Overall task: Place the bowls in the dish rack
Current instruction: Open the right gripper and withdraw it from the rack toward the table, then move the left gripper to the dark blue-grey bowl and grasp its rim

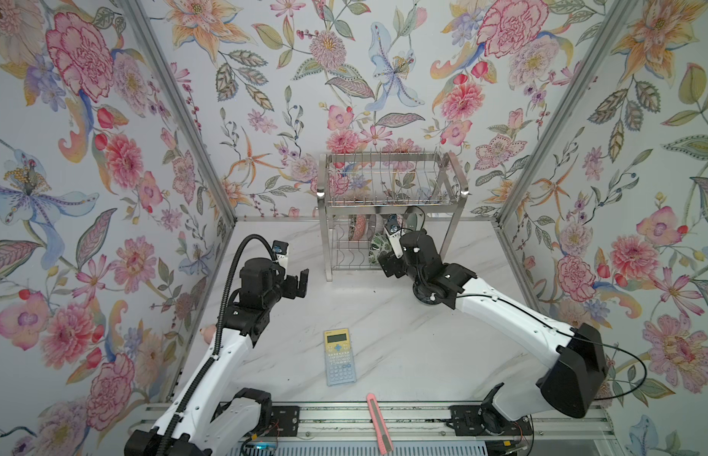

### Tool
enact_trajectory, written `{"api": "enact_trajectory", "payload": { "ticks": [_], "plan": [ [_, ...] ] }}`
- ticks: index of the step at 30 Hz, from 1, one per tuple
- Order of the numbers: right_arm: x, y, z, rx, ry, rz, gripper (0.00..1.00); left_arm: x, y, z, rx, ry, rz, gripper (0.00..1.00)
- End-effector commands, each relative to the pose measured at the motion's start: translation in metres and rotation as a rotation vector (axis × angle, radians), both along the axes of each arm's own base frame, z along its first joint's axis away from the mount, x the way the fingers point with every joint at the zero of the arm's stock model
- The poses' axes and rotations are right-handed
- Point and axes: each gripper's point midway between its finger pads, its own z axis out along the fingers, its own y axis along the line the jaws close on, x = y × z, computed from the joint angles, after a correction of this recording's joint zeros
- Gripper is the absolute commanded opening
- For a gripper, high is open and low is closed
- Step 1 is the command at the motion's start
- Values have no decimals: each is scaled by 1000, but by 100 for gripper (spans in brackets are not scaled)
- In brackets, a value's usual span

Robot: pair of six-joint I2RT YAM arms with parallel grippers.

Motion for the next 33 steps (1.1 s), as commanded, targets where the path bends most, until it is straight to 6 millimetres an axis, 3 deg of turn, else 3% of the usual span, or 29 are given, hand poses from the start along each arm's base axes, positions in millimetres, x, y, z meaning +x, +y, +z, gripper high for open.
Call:
{"api": "enact_trajectory", "payload": {
  "ticks": [1, 6, 9, 12, 16, 20, 25, 33],
  "plan": [
    [-43, -33, -33, -51, 198, -17, 99, 1, -3, 3, 2, -21, -29, 99],
    [-65, -63, -23, -4, 209, -25, 99, 0, -11, 3, 30, -20, -41, 99],
    [-66, -81, -29, -2, 213, -57, 99, -1, -21, 6, 79, -15, -49, 99],
    [-70, -85, -35, 10, 218, -67, 99, -5, -34, 10, 131, -8, -60, 99],
    [-76, -90, -30, 37, 224, -86, 99, -12, -66, 20, 147, 5, -124, 99],
    [-76, -117, -21, 36, 243, -190, 99, -18, -101, 26, 123, 8, -182, 99],
    [-79, -134, -24, 18, 247, -241, 99, -16, -136, 13, 102, 19, -221, 99],
    [-79, -156, 5, 14, 146, -291, 99, -12, -211, -29, -82, 99, -303, 99]
  ]
}}
